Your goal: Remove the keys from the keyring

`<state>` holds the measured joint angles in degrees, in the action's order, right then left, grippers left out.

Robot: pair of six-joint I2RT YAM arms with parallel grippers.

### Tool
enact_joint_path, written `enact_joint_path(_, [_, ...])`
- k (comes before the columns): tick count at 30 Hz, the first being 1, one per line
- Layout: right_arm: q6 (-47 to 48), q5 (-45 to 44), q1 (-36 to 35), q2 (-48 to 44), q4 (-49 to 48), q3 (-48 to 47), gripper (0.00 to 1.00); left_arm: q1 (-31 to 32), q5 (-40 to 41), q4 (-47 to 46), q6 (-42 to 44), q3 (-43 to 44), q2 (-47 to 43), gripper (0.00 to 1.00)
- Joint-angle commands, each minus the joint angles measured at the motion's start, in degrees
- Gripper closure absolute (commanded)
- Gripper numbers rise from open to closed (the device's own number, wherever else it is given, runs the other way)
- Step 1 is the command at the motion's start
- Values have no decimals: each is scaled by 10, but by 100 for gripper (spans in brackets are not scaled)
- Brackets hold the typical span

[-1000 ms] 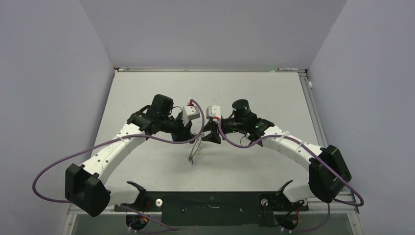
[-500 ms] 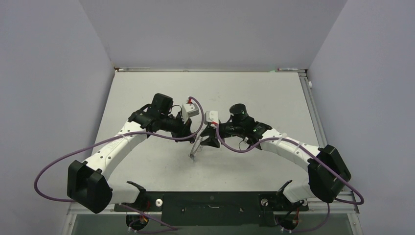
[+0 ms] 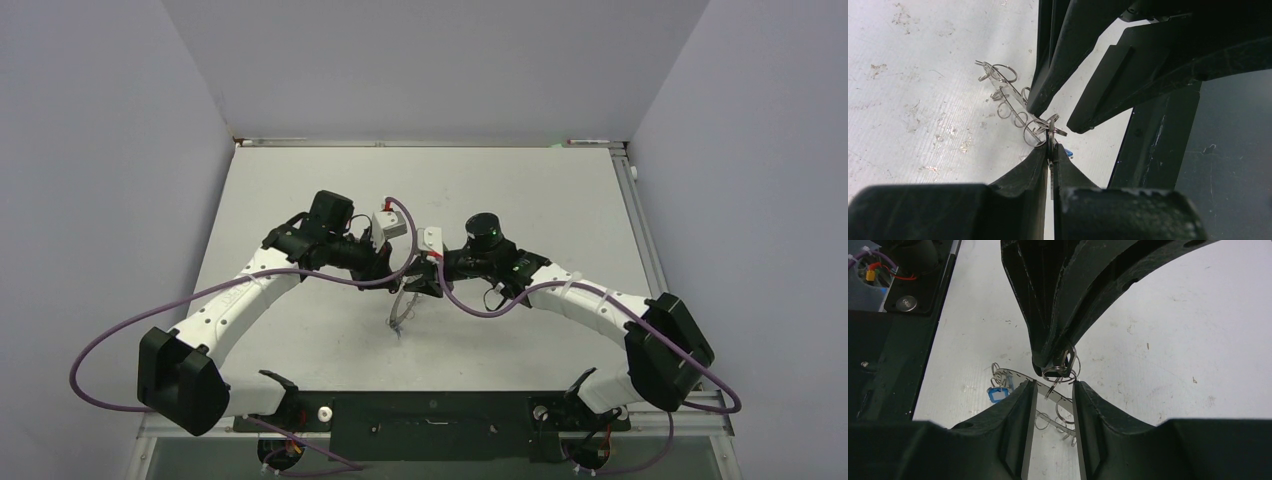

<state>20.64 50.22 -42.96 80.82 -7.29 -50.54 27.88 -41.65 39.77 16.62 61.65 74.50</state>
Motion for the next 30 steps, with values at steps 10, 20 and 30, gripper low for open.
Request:
enact_joint_path(10, [26, -15, -9, 17, -50, 19, 68, -5, -30, -31, -9, 23, -7, 100])
enact_joint_path(20, [7, -15, -13, 22, -63, 13, 77, -5, -28, -29, -12, 23, -8, 100])
enact_joint_path(30, [-34, -32, -9, 11, -81, 21, 95, -37, -10, -9, -18, 18, -15, 100])
